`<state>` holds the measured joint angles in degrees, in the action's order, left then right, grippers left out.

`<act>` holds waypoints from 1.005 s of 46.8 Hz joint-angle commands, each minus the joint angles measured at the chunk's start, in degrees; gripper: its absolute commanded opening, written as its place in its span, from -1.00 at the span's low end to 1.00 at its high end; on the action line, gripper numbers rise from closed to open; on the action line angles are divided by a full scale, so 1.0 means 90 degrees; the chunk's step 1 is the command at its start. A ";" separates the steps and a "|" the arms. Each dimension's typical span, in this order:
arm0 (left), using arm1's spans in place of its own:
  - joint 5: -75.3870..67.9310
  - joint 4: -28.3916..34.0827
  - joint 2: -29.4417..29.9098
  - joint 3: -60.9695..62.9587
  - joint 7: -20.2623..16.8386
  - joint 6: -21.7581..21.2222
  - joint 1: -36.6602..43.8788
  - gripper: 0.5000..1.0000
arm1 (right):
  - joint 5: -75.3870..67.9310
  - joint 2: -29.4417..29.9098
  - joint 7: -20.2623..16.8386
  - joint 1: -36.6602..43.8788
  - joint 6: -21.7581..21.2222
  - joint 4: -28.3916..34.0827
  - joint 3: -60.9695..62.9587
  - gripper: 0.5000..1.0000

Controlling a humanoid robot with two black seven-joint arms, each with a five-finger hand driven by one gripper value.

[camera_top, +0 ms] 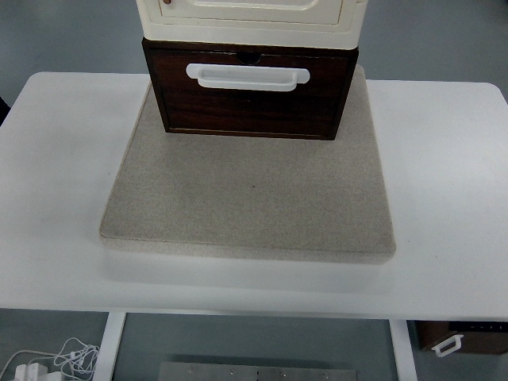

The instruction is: Close drawer under combined cabinet

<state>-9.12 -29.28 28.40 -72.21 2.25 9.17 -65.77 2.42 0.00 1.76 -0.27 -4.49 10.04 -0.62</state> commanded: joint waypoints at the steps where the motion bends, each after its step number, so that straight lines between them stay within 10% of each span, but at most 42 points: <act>1: 0.0106 0.0002 -0.0001 0.0016 0.0042 0.0094 0.0267 1.00 | -0.0005 0.0000 -0.0001 0.0000 0.0001 -0.0003 0.0000 0.81; 47: 0.0789 0.0871 -0.0958 0.0133 0.0443 0.0769 0.0911 1.00 | -0.0005 0.0000 -0.0001 0.0000 -0.0009 0.0007 0.0020 0.81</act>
<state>-1.94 -21.40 20.28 -71.04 6.65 16.18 -58.09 2.40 0.00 1.75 -0.27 -4.48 10.05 -0.52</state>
